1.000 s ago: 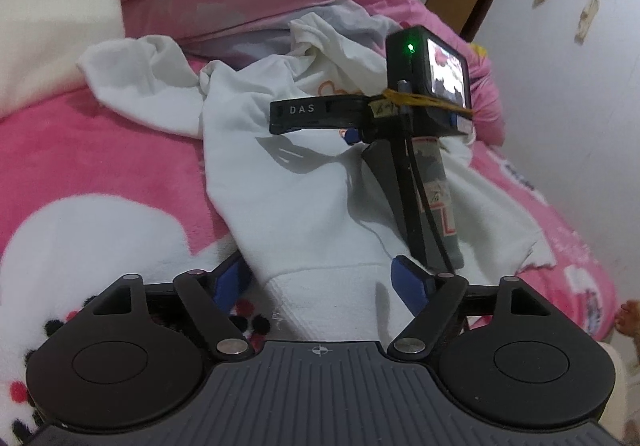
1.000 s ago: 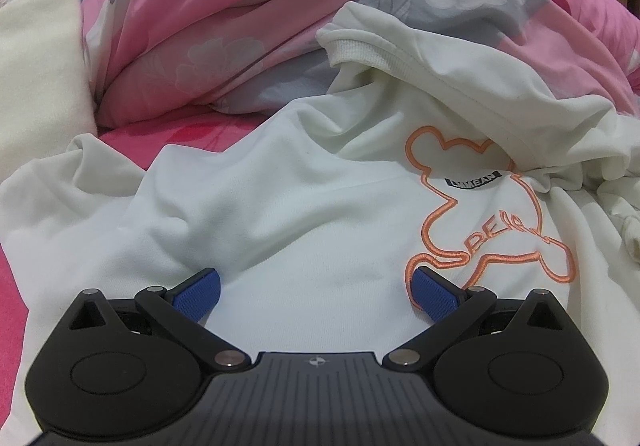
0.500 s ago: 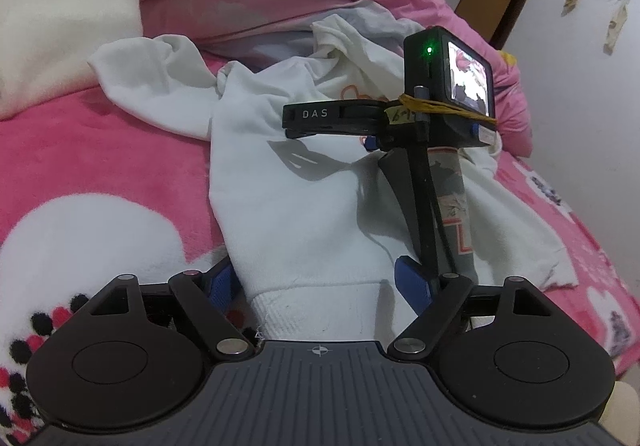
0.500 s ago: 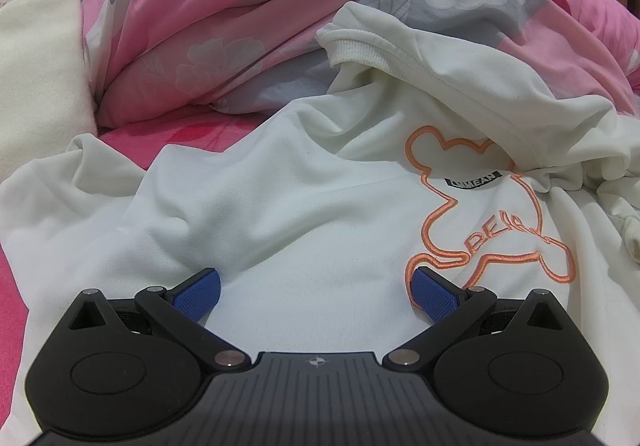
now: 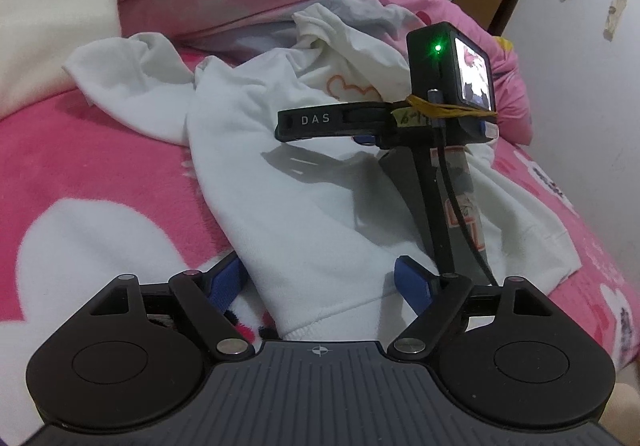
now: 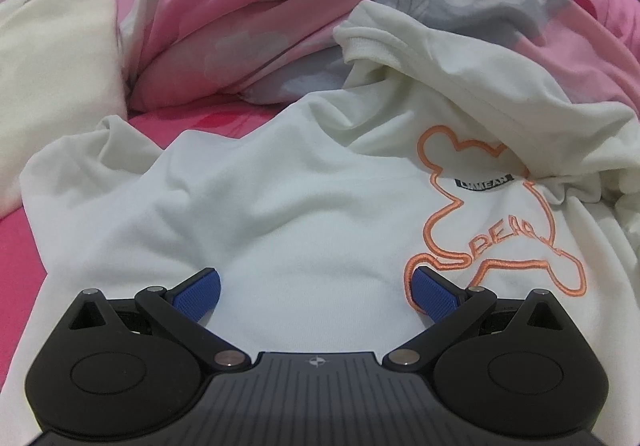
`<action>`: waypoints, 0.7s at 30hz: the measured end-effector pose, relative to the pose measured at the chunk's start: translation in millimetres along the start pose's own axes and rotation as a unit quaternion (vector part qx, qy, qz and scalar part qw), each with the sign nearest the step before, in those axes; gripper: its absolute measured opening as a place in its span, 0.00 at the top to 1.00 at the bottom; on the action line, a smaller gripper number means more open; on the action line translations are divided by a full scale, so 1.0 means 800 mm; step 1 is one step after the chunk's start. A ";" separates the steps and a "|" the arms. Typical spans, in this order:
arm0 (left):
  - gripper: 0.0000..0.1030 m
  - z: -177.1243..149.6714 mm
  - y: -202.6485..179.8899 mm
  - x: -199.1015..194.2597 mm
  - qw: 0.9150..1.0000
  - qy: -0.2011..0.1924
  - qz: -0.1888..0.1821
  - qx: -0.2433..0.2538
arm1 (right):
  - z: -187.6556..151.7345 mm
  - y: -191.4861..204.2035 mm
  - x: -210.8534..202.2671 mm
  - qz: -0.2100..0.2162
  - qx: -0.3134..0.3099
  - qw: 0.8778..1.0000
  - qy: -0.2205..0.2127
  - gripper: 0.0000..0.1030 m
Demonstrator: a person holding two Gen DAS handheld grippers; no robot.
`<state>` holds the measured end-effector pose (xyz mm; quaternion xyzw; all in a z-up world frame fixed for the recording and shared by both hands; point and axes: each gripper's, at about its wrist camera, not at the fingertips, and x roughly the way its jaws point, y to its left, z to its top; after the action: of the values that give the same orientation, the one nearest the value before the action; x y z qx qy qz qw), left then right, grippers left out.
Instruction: Fold clothes
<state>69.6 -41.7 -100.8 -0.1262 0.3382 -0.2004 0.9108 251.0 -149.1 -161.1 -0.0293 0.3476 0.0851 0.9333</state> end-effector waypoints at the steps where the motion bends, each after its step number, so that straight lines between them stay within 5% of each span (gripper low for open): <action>1: 0.21 0.000 0.002 0.000 1.000 0.000 -0.003 -0.004 | 0.000 0.001 0.000 -0.003 -0.004 1.000 0.000 0.00; 21: 0.17 0.001 0.025 -0.019 0.997 -0.001 -0.057 -0.045 | -0.001 0.000 0.000 -0.004 -0.002 1.000 -0.003 0.00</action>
<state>65.4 -16.8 -99.3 -0.1861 0.3380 -0.2360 0.8919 250.3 -148.8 -161.8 -0.0322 0.3447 0.0818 0.9346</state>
